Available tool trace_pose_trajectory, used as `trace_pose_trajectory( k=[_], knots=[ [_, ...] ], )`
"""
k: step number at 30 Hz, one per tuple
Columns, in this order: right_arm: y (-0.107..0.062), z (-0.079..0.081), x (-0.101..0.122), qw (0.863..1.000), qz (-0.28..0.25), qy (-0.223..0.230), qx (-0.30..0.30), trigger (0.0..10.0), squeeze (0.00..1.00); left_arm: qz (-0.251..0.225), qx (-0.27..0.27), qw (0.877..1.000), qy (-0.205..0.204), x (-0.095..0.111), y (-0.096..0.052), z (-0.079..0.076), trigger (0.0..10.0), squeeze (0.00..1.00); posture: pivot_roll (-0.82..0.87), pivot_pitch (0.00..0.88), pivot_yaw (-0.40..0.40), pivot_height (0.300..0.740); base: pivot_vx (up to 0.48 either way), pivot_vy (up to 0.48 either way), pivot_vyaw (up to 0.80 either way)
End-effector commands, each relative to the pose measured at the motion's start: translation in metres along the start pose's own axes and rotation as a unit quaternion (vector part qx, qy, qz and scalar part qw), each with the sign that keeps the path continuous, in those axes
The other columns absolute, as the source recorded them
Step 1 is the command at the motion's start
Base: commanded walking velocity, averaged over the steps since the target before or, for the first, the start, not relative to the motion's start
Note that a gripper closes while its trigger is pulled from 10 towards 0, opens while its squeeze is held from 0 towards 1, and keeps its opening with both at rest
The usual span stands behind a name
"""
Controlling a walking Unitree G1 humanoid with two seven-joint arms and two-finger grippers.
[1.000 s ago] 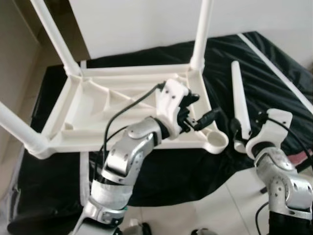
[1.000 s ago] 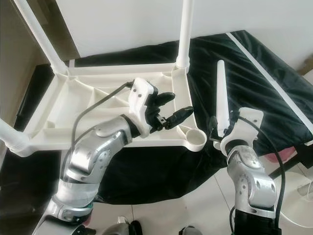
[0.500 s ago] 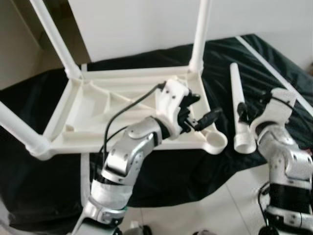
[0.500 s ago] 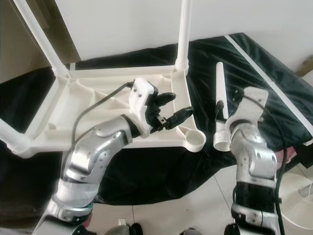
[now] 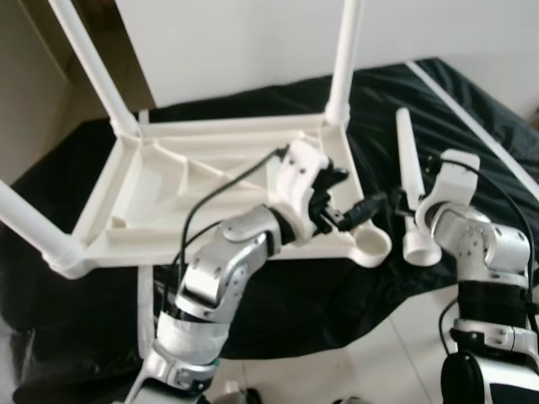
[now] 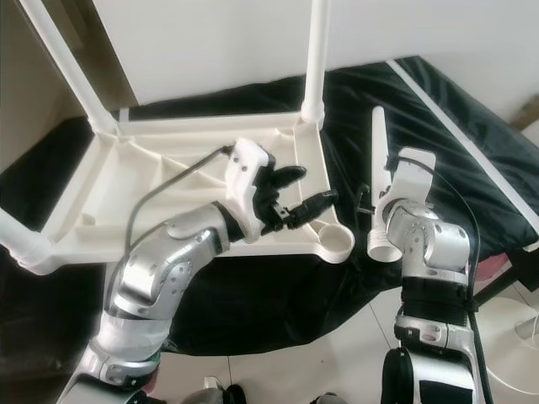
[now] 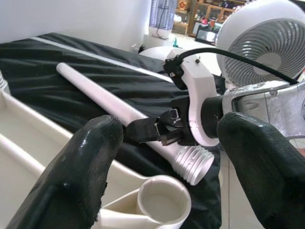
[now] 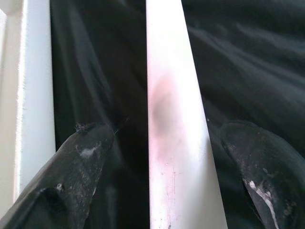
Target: Building children table
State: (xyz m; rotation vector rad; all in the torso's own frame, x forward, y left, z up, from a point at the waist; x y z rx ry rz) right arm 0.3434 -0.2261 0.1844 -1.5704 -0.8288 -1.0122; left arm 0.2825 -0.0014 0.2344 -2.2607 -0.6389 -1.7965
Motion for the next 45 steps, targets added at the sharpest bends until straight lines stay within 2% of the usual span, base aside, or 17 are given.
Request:
trace_pose_trajectory(
  k=[1,12,21,27,32,35,38,39,40,41,42,45],
  knots=[
    [0.003,0.001,-0.002,1.000,0.024,0.010,0.002,10.0,0.00,0.003,-0.004,1.000,0.000,0.000,-0.002,-0.003,10.0,0.00,-0.04,0.126,0.070,0.740,0.000,0.000,0.00],
    [0.018,-0.010,0.009,0.998,0.063,0.020,-0.015,10.0,0.00,0.008,0.000,1.000,-0.005,0.000,-0.004,-0.002,10.0,0.00,-0.03,0.124,0.078,0.740,0.000,0.000,0.00],
    [0.030,-0.005,0.011,0.996,0.076,0.039,0.003,10.0,0.00,0.013,0.000,1.000,-0.009,0.000,-0.005,-0.002,10.0,0.00,-0.02,0.124,0.087,0.740,0.000,0.000,0.00],
    [0.039,0.003,0.004,0.993,0.102,0.052,0.023,10.0,0.00,0.016,0.002,1.000,-0.010,0.000,-0.006,-0.003,10.0,0.00,0.00,0.123,0.088,0.740,0.000,0.000,0.00],
    [0.039,0.008,-0.004,0.991,0.125,0.033,0.030,10.0,0.00,0.016,0.007,1.000,-0.010,0.001,-0.007,-0.002,10.0,0.00,0.00,0.121,0.083,0.740,0.000,0.000,0.00],
    [0.039,0.009,-0.017,0.986,0.162,0.040,0.032,10.0,0.00,0.014,0.010,1.000,-0.010,0.002,-0.007,-0.002,10.0,0.00,0.01,0.116,0.077,0.740,0.000,0.000,0.00],
    [0.038,0.009,-0.021,0.983,0.174,0.042,0.033,10.0,0.00,0.014,0.010,1.000,-0.010,0.002,-0.007,-0.002,10.0,0.00,0.01,0.112,0.077,0.740,0.000,0.000,0.00],
    [0.039,0.008,-0.025,0.982,0.184,0.038,0.029,9.3,0.00,0.013,0.011,1.000,-0.009,0.003,-0.007,-0.002,10.0,0.00,0.01,0.106,0.074,0.740,0.000,0.000,0.00],
    [0.039,0.005,-0.030,0.980,0.196,0.038,0.028,4.7,0.00,0.012,0.011,1.000,-0.008,0.004,-0.007,-0.001,10.0,0.00,0.00,0.102,0.072,0.740,0.000,0.000,0.00],
    [0.039,0.005,-0.030,0.980,0.196,0.038,0.028,4.7,0.00,0.012,0.011,1.000,-0.008,0.004,-0.007,-0.001,10.0,0.00,0.00,0.102,0.072,0.740,0.000,0.000,0.00],
    [0.038,0.003,-0.034,0.977,0.207,0.042,0.026,3.4,0.00,0.010,0.012,1.000,-0.007,0.005,-0.006,0.000,10.0,0.00,0.00,0.100,0.072,0.740,0.000,0.000,0.00],
    [0.039,0.001,-0.038,0.974,0.222,0.045,0.029,3.3,0.00,0.009,0.012,1.000,-0.006,0.007,-0.006,0.000,10.0,0.00,0.00,0.093,0.071,0.740,0.000,0.000,0.00]
  ],
)
Point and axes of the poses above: a point about 5 cm out from each wrist's last joint towards the gripper, its own y axis pointing out of the wrist towards the gripper, its own x axis along the axis of the wrist's last joint, z = x × y, the point moved 1 cm from there along y, pointing out of the wrist towards the gripper, and after that the axes turned 14 degrees about -y, right-handed, at the moved point
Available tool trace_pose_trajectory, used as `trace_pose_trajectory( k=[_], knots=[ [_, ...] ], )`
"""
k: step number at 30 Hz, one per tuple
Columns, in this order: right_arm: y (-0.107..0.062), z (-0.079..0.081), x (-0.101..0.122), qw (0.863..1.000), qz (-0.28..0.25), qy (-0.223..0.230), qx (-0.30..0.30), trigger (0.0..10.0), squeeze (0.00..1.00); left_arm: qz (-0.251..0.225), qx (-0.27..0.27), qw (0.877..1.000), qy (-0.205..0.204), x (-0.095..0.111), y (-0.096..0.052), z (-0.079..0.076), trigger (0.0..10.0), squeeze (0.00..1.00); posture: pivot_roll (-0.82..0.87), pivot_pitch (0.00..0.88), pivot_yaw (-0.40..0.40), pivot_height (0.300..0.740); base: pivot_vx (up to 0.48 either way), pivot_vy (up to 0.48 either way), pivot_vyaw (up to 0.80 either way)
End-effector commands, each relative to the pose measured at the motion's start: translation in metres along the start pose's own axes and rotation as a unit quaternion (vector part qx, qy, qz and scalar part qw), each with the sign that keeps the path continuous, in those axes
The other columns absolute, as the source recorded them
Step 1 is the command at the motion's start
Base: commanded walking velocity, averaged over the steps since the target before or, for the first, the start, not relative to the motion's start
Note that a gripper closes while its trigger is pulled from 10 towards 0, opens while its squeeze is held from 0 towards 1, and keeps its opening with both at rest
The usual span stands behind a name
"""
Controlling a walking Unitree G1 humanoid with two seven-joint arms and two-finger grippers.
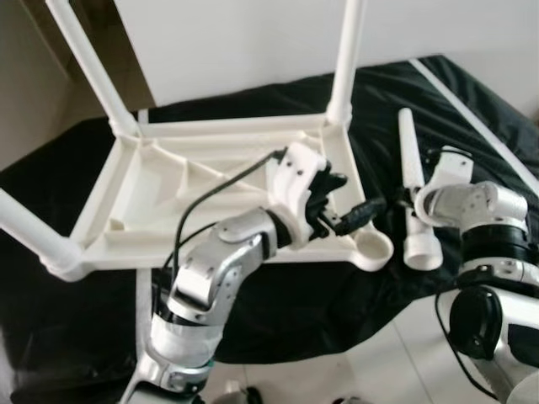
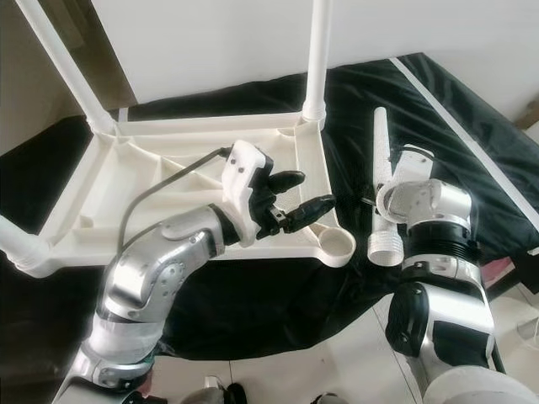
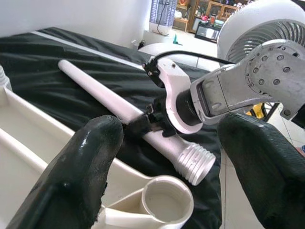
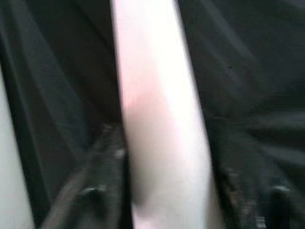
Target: Building children table
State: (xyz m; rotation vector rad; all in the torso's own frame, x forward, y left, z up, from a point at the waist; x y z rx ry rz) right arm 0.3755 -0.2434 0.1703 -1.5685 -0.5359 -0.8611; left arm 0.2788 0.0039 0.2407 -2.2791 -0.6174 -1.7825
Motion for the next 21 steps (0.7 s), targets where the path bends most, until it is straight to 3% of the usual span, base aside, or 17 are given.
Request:
trace_pose_trajectory(
  k=[1,7,12,15,16,17,18,19,20,21],
  knots=[
    [0.012,0.006,-0.038,0.996,0.092,0.002,0.023,0.0,0.00,0.001,0.016,1.000,0.001,0.001,0.000,0.003,10.0,0.00,-0.01,0.088,0.072,0.740,0.000,0.000,0.00],
    [0.010,0.003,-0.035,0.995,0.095,-0.005,0.026,0.0,0.00,-0.005,0.013,1.000,0.006,0.004,0.004,0.004,10.0,0.00,-0.02,0.071,0.062,0.740,0.000,0.000,0.00],
    [0.006,0.004,-0.017,0.997,0.060,-0.014,0.038,0.0,0.00,-0.012,0.009,1.000,0.013,0.009,0.009,0.005,10.0,0.00,-0.03,0.051,0.052,0.740,0.000,0.000,0.00],
    [0.000,0.003,0.008,0.999,-0.010,-0.023,0.031,0.0,0.00,-0.019,0.012,1.000,0.011,0.013,0.011,0.007,10.0,0.00,-0.03,0.029,0.043,0.740,0.000,0.000,0.00],
    [0.000,0.003,0.008,0.999,-0.010,-0.023,0.031,0.0,0.00,-0.019,0.012,1.000,0.011,0.013,0.011,0.007,10.0,0.00,-0.03,0.029,0.043,0.740,0.000,0.000,0.00],
    [-0.003,0.001,0.023,0.997,-0.063,-0.038,0.024,0.0,0.00,-0.023,0.016,1.000,0.009,0.014,0.012,0.009,10.0,0.00,-0.04,0.017,0.036,0.740,0.000,0.000,0.00],
    [-0.003,0.001,0.023,0.997,-0.063,-0.038,0.024,0.0,0.00,-0.023,0.016,1.000,0.009,0.014,0.012,0.009,10.0,0.00,-0.04,0.017,0.036,0.740,0.000,0.000,0.00],
    [-0.012,-0.001,0.044,0.988,-0.147,-0.034,0.020,4.9,0.00,-0.024,0.049,0.998,0.022,0.014,0.014,0.017,10.0,0.00,-0.03,0.004,0.028,0.740,0.000,0.000,0.00],
    [-0.012,-0.001,0.044,0.988,-0.147,-0.034,0.020,4.9,0.00,-0.024,0.049,0.998,0.022,0.014,0.014,0.017,10.0,0.00,-0.03,0.004,0.028,0.740,0.000,0.000,0.00],
    [-0.014,-0.001,0.049,0.985,-0.168,-0.025,0.029,10.0,0.00,-0.020,0.063,0.997,0.028,0.014,0.014,0.022,10.0,0.00,-0.03,0.000,0.021,0.740,0.000,0.000,0.00]
  ],
)
Point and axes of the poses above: a point about 5 cm out from each wrist's last joint towards the gripper, its own y axis pointing out of the wrist towards the gripper, its own x axis along the axis of the wrist's last joint, z = x × y, the point moved 1 cm from there along y, pointing out of the wrist towards the gripper, and after that the axes turned 14 degrees about -y, right-handed, at the moved point
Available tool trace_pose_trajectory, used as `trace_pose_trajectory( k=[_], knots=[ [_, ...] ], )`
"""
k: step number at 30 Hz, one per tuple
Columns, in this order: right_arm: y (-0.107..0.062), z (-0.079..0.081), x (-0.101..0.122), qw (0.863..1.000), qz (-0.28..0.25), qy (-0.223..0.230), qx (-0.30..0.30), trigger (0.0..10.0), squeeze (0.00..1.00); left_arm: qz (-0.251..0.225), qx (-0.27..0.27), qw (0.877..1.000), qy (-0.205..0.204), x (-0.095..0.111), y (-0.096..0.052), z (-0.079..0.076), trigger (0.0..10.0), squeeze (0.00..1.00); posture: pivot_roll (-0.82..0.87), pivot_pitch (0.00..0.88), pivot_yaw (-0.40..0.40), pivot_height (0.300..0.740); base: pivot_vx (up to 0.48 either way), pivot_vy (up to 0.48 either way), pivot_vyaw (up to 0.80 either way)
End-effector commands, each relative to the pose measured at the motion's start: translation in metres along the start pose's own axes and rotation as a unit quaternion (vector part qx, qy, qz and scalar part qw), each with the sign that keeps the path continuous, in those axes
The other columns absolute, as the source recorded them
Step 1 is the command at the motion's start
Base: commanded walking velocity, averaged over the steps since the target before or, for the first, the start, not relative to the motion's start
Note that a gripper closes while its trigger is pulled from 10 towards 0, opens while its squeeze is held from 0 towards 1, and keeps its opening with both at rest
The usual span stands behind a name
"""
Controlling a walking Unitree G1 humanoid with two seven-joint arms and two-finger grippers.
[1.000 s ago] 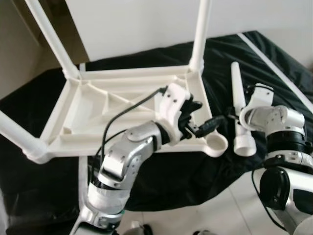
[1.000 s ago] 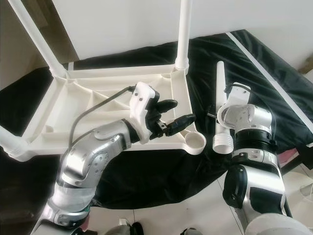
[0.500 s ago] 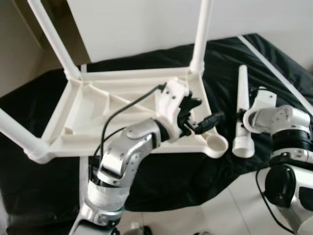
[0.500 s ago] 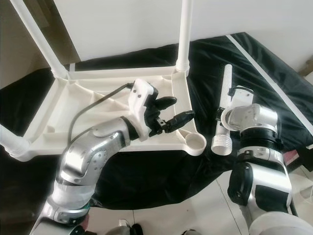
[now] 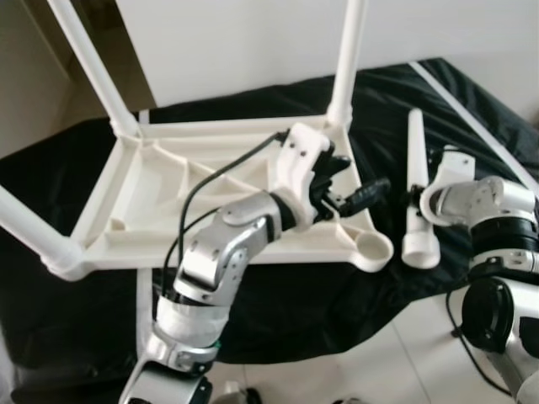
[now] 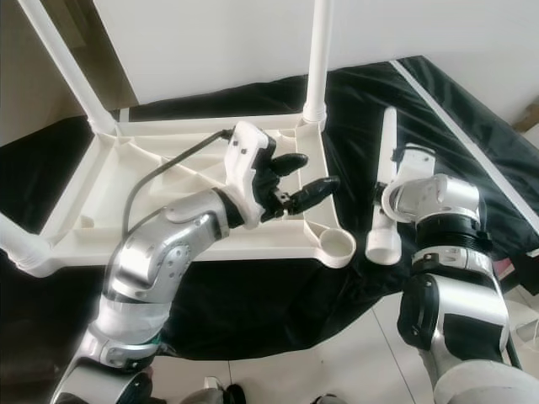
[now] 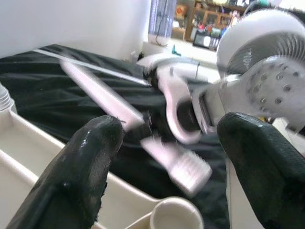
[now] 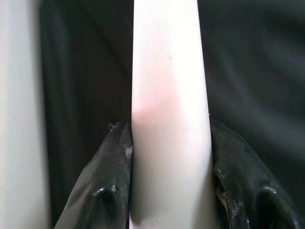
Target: Building children table
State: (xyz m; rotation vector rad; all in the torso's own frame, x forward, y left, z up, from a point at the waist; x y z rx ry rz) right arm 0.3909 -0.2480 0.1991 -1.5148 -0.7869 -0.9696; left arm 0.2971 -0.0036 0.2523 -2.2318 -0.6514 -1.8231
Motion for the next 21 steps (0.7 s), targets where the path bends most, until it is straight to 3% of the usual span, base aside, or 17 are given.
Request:
trace_pose_trajectory(
  k=[1,10,14,18,20,21],
  knots=[
    [-0.005,-0.001,0.020,0.998,-0.064,0.014,0.004,10.0,0.00,-0.005,0.068,0.998,0.016,0.002,-0.001,0.015,10.0,0.00,-0.03,0.000,0.019,0.740,0.000,0.000,0.00],
    [-0.005,-0.004,0.013,0.994,-0.103,-0.014,-0.024,10.0,0.00,-0.004,0.110,0.994,0.016,0.005,0.005,0.030,10.0,0.00,0.00,0.000,0.008,0.740,0.000,0.000,0.00],
    [-0.012,-0.001,0.005,0.985,-0.164,0.038,-0.023,10.0,0.00,0.009,0.131,0.991,0.012,0.000,0.009,0.037,10.0,0.00,0.00,0.000,0.008,0.740,0.000,0.000,0.00],
    [-0.020,0.005,0.006,0.969,-0.217,0.109,0.034,10.0,0.00,0.036,0.181,0.982,0.027,-0.004,0.010,0.050,10.0,0.00,0.00,0.000,0.010,0.740,0.000,0.000,0.00],
    [-0.025,0.008,0.009,0.958,-0.256,0.121,0.050,10.0,0.00,0.035,0.206,0.978,0.023,-0.004,0.012,0.059,10.0,0.00,-0.01,0.000,0.012,0.740,0.000,0.000,0.00],
    [-0.030,0.012,0.014,0.953,-0.286,0.097,0.033,10.0,0.00,0.038,0.215,0.975,0.034,-0.002,0.013,0.064,10.0,0.00,-0.02,0.000,0.015,0.740,0.000,0.000,0.00]
  ],
)
Point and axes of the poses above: a point about 5 cm out from each wrist's last joint towards the gripper, its own y axis pointing out of the wrist towards the gripper, its own x axis along the axis of the wrist's last joint, z = x × y, the point moved 1 cm from there along y, pointing out of the wrist towards the gripper, and after that the axes turned 14 degrees about -y, right-handed, at the moved point
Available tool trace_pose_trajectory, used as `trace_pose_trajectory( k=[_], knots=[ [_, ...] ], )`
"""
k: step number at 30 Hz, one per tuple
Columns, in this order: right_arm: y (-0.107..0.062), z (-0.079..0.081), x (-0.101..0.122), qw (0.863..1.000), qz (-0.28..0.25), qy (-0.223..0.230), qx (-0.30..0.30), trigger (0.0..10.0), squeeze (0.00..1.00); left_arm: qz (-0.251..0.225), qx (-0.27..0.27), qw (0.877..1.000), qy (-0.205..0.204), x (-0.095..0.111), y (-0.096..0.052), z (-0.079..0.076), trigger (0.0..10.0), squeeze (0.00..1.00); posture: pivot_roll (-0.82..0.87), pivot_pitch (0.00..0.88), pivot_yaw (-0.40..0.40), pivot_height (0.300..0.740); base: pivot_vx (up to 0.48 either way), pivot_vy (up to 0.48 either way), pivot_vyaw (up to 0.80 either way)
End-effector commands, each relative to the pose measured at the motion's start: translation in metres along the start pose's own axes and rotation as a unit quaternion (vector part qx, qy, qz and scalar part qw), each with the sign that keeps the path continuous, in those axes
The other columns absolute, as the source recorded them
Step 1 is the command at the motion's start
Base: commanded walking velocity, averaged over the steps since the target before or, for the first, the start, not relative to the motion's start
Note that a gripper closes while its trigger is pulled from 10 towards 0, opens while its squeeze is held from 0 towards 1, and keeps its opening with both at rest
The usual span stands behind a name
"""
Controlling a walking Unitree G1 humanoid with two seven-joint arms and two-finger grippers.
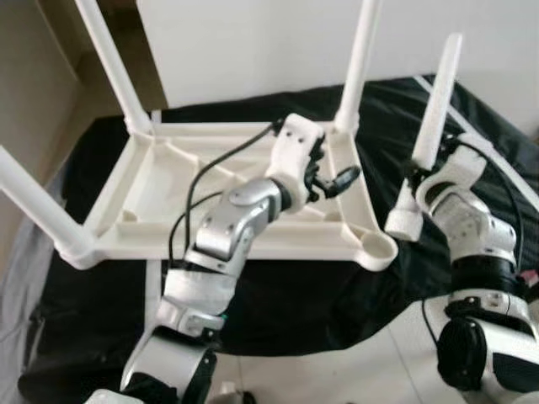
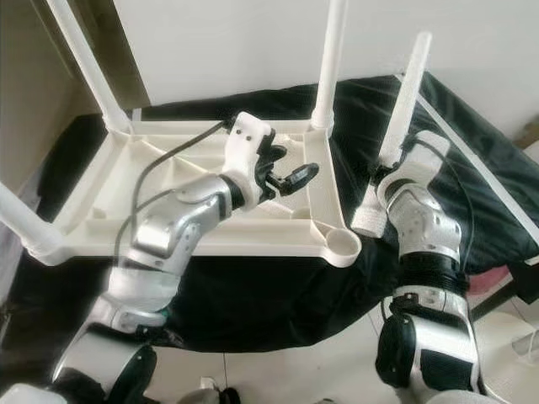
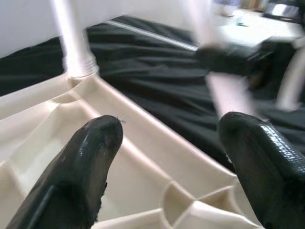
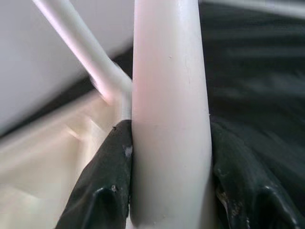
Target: Building children table
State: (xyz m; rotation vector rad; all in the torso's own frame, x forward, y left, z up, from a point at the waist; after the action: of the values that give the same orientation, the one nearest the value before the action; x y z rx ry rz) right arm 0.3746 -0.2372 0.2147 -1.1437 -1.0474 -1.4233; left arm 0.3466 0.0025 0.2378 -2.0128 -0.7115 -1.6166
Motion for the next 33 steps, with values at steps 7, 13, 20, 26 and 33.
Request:
trace_pose_trajectory(
  k=[7,13,20,26,33],
  knots=[
    [-0.018,0.034,0.032,0.981,-0.150,-0.118,0.032,10.0,0.00,-0.035,0.109,0.993,0.043,0.024,0.008,0.029,10.0,0.00,-0.05,0.000,0.027,0.740,0.000,0.000,0.00],
    [-0.029,0.057,0.031,0.973,-0.174,-0.123,0.089,10.0,0.00,-0.074,0.120,0.986,0.088,0.047,0.009,0.039,10.0,0.00,-0.06,0.000,0.029,0.740,0.000,0.000,0.00],
    [-0.038,0.085,0.017,0.964,-0.189,-0.140,0.121,10.0,0.00,-0.045,0.132,0.980,0.139,0.067,0.024,0.047,10.0,0.00,-0.05,0.000,0.032,0.740,0.000,0.000,0.00],
    [-0.041,0.099,0.013,0.962,-0.187,-0.134,0.145,10.0,0.00,-0.062,0.143,0.977,0.143,0.084,0.031,0.042,10.0,0.00,-0.05,0.000,0.026,0.740,0.000,0.000,0.00],
    [-0.052,0.123,0.008,0.956,-0.193,-0.116,0.186,10.0,0.00,-0.076,0.123,0.977,0.155,0.100,0.040,0.027,10.0,0.00,-0.05,0.000,0.028,0.740,0.000,0.000,0.00]
  ],
)
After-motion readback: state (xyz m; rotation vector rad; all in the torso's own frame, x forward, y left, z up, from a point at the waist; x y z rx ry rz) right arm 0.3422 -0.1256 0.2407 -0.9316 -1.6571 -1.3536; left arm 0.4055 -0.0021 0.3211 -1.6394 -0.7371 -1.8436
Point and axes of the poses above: a point about 5 cm out from each wrist's last joint towards the gripper, its own y axis pointing out of the wrist towards the gripper, its own x axis along the axis of the wrist's last joint, z = x × y, the point moved 1 cm from there along y, pointing out of the wrist towards the gripper, and after that the axes turned 14 degrees about -y, right-handed, at the moved point
